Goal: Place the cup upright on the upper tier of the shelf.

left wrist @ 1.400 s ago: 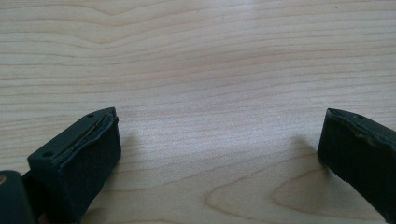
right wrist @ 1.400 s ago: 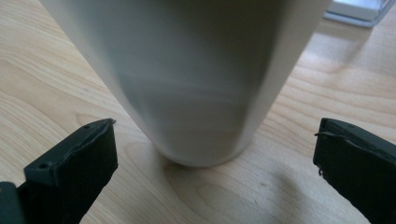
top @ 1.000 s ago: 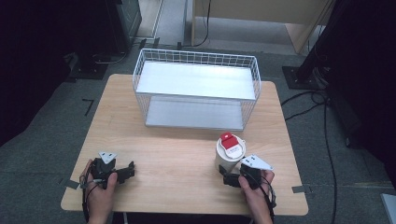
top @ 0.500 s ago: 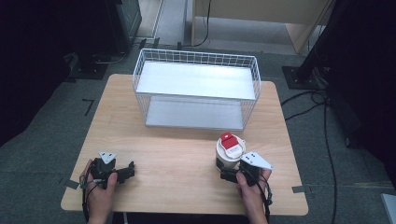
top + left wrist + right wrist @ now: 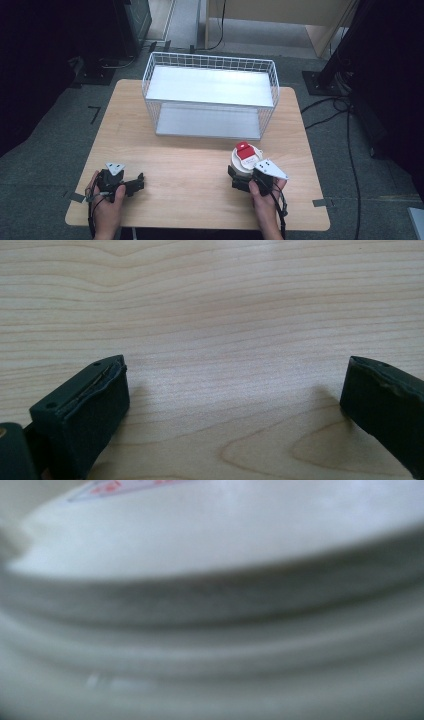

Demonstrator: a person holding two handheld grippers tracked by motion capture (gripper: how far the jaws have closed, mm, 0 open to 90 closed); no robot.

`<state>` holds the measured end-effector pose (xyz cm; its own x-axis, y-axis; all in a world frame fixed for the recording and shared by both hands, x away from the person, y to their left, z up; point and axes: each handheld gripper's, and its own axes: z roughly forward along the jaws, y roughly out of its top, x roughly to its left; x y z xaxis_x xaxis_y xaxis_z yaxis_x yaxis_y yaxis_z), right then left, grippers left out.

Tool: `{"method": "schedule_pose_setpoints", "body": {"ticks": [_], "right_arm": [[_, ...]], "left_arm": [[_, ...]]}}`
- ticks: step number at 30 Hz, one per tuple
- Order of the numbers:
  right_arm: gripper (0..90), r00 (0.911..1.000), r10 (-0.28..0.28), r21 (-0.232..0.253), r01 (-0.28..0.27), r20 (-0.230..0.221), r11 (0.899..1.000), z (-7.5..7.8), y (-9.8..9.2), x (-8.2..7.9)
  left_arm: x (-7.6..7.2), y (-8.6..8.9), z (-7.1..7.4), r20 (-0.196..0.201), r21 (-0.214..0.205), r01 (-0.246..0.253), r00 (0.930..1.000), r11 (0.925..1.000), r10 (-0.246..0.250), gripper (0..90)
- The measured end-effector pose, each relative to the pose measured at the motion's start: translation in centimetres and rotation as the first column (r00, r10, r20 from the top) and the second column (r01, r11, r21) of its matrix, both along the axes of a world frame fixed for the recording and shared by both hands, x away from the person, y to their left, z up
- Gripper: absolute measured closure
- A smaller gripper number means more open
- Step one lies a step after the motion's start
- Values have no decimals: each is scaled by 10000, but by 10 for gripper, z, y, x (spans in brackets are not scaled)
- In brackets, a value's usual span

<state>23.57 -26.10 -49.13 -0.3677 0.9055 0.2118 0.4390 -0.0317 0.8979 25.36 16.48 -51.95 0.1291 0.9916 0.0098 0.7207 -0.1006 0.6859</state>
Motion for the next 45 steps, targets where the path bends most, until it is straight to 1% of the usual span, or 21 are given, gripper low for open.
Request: {"method": "schedule_pose_setpoints", "body": {"ticks": [5,6,13,15,17,19,20,26,29,32,36,38,42,45], "right_arm": [[42,9997,-133,-27,134,187,9999,0,2,1],[52,9992,-236,-159,242,337,9996,0,4,0],[65,9970,-438,-457,467,641,9979,1,7,-4],[67,9965,-426,-411,456,719,9981,1,6,-5],[70,9967,-447,-208,462,672,9987,2,5,-5],[71,9963,-465,-140,476,723,9988,2,4,-5],[71,9967,-474,-62,479,665,9988,3,4,-6],[81,9969,-295,-84,301,724,9995,8,5,-8],[103,9966,-214,-20,216,793,9998,10,6,-10],[106,9963,-143,56,139,846,9999,13,7,-11],[107,9970,-154,54,151,759,9999,9,7,-9],[107,9961,-75,108,66,884,9999,7,7,-10],[108,9928,-6,109,-7,1199,9999,12,8,-11],[108,9922,-16,132,0,1243,9999,15,9,-12]], "left_arm": [[0,0,0,1,-2,0,10000,10000,0,0],[0,0,0,0,2,1,10000,10000,-1,0],[0,0,0,0,-2,-1,10000,10000,1,0],[0,0,0,0,-3,0,10000,10000,0,0],[0,0,0,1,-1,-1,10000,10000,1,0],[0,0,0,-1,-1,0,10000,10000,0,0],[0,0,0,-3,-1,2,10000,10000,-2,0],[0,0,0,-1,0,1,10000,10000,-1,0],[0,0,0,-2,-1,0,10000,10000,0,0],[0,0,0,-3,-2,0,10000,10000,0,0],[0,0,0,-4,-3,0,10000,10000,0,0],[0,0,0,-5,-2,2,10000,10000,-2,0],[0,0,0,-2,-3,-2,10000,10000,2,0],[0,0,0,-3,-3,1,10000,10000,-1,0]]}}
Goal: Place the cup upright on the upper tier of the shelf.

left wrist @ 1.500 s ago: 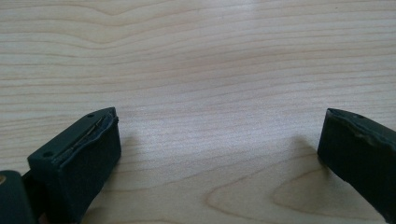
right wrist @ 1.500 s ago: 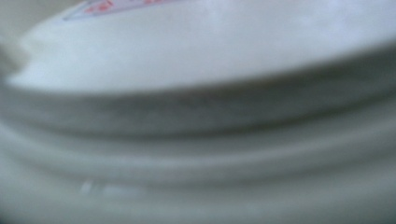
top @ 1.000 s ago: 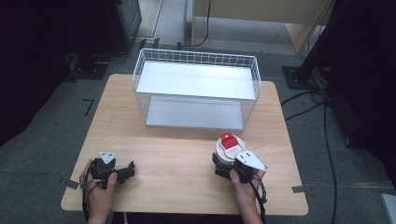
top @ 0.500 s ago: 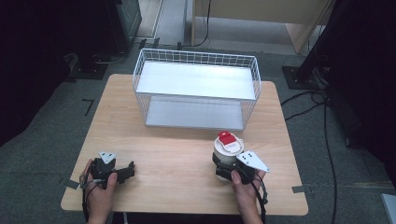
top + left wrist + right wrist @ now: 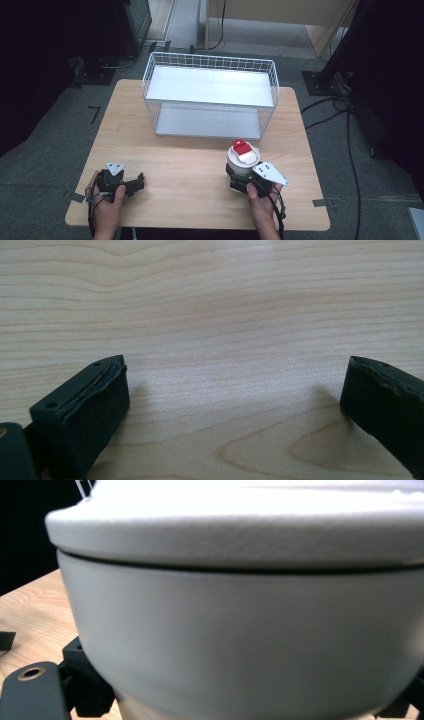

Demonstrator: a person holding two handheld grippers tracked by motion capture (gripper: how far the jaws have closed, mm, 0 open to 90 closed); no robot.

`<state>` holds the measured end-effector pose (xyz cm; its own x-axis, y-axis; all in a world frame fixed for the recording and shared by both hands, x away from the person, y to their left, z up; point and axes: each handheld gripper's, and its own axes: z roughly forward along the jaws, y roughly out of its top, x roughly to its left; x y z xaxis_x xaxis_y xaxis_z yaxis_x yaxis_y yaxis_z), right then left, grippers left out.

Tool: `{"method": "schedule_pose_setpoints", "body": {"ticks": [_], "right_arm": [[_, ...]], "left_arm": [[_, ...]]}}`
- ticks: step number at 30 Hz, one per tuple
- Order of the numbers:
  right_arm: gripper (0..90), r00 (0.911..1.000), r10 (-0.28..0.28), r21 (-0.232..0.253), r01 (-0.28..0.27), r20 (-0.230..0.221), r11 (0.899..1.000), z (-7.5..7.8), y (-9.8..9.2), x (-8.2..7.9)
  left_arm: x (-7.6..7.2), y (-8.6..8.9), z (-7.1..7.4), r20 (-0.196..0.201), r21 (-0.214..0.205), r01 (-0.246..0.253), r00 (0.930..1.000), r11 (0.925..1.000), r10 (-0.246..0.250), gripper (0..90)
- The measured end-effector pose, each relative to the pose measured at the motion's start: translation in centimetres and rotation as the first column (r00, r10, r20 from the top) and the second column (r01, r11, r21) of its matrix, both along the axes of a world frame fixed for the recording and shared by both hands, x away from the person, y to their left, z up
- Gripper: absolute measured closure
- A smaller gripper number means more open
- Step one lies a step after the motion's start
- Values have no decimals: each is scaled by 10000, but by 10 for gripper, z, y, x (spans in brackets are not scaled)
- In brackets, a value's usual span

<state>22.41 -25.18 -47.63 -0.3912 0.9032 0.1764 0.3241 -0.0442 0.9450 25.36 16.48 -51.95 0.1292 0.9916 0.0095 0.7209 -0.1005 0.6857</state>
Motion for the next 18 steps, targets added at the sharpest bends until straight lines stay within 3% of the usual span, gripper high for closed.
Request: {"method": "schedule_pose_setpoints", "body": {"ticks": [18], "right_arm": [[109,9955,-337,488,295,881,9984,31,-6,8]], "left_arm": [[0,0,0,1,1,0,10000,10000,0,0]]}}
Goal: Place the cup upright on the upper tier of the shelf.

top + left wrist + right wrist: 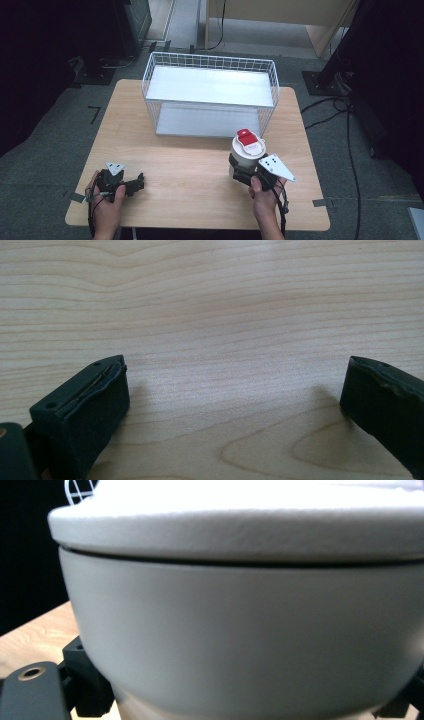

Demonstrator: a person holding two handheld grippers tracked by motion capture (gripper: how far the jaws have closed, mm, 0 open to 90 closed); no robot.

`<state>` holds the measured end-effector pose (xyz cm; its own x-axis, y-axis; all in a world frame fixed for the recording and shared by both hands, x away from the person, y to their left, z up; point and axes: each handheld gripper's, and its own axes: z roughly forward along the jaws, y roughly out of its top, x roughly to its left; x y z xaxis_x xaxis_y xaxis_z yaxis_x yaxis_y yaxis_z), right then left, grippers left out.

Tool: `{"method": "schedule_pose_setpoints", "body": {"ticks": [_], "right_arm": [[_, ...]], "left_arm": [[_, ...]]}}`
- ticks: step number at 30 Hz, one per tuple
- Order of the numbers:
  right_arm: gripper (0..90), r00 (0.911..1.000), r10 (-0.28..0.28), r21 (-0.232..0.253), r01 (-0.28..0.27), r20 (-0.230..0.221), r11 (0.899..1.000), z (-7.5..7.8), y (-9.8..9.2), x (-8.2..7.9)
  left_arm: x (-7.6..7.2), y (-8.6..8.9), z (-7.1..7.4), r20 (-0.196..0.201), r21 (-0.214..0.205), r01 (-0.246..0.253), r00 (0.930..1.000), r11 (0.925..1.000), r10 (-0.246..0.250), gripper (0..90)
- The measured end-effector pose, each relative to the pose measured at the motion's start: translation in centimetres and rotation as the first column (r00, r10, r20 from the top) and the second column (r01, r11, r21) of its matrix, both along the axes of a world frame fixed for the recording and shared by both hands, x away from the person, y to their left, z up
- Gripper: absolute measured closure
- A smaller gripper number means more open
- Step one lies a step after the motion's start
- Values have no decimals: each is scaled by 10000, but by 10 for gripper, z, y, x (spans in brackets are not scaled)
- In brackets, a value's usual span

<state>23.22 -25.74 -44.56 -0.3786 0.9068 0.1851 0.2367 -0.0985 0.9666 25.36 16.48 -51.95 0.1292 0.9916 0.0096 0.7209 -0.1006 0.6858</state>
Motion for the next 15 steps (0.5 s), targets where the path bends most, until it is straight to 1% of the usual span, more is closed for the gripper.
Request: {"method": "schedule_pose_setpoints", "body": {"ticks": [7,15], "right_arm": [[108,9993,-85,-21,86,360,10000,15,-2,7],[108,9965,-114,-80,121,822,9999,37,-1,16]], "left_arm": [[0,0,0,2,-1,-3,10000,10000,3,0],[0,0,0,13,-3,-11,10000,10000,11,0]]}}
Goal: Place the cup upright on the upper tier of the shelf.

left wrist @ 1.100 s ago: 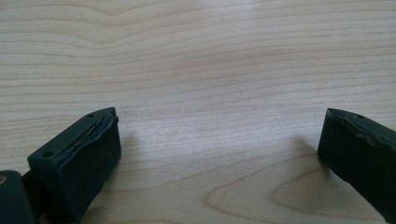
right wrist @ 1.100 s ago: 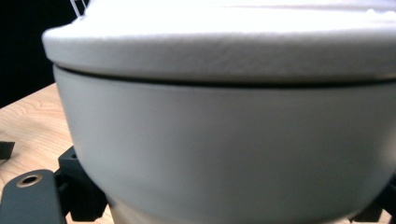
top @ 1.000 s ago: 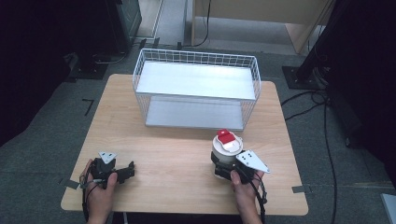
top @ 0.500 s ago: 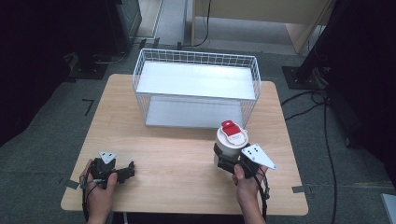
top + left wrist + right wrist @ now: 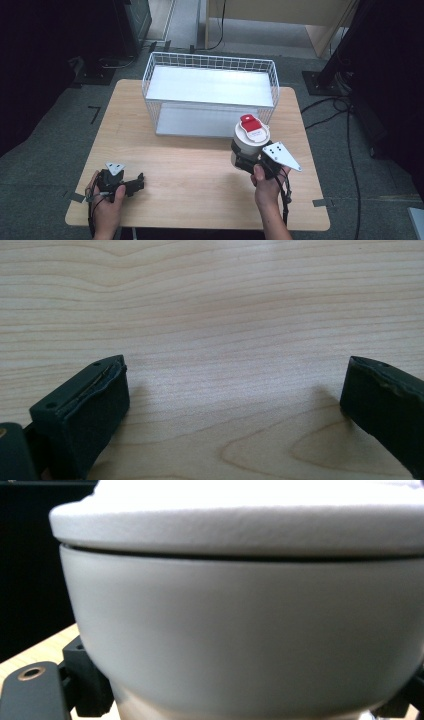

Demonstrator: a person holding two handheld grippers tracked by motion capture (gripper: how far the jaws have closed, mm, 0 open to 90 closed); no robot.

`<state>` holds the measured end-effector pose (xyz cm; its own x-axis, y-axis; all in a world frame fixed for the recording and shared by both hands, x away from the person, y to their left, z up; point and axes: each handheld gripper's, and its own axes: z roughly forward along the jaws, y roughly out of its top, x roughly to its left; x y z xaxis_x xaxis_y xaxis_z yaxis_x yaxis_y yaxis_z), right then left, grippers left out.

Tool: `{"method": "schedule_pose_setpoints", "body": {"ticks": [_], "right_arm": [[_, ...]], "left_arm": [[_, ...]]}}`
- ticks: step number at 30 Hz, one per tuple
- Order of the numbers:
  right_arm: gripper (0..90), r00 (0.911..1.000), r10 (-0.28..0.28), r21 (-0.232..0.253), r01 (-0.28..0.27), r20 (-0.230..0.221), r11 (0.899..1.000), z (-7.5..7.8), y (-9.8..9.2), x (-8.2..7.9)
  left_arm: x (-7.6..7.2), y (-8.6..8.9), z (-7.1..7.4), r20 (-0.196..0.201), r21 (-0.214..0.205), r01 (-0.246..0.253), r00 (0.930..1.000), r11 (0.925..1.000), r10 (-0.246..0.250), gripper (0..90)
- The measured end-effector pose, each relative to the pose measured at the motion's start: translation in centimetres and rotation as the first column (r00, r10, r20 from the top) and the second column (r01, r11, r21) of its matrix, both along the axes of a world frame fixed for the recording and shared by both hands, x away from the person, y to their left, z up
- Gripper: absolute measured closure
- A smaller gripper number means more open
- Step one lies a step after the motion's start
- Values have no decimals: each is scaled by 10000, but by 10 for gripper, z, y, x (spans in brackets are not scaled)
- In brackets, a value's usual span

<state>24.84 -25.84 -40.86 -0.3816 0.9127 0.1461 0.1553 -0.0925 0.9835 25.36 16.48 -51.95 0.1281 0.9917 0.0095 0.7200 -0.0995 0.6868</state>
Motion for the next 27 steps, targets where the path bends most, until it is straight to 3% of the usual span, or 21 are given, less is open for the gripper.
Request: {"method": "schedule_pose_setpoints", "body": {"ticks": [18,27], "right_arm": [[108,9978,106,-66,-102,658,9999,35,16,24],[108,9959,2,213,-21,902,9998,50,18,38]], "left_arm": [[0,0,0,-31,1,13,10000,10000,-13,0],[0,0,0,-19,-4,7,10000,10000,-7,0]]}}
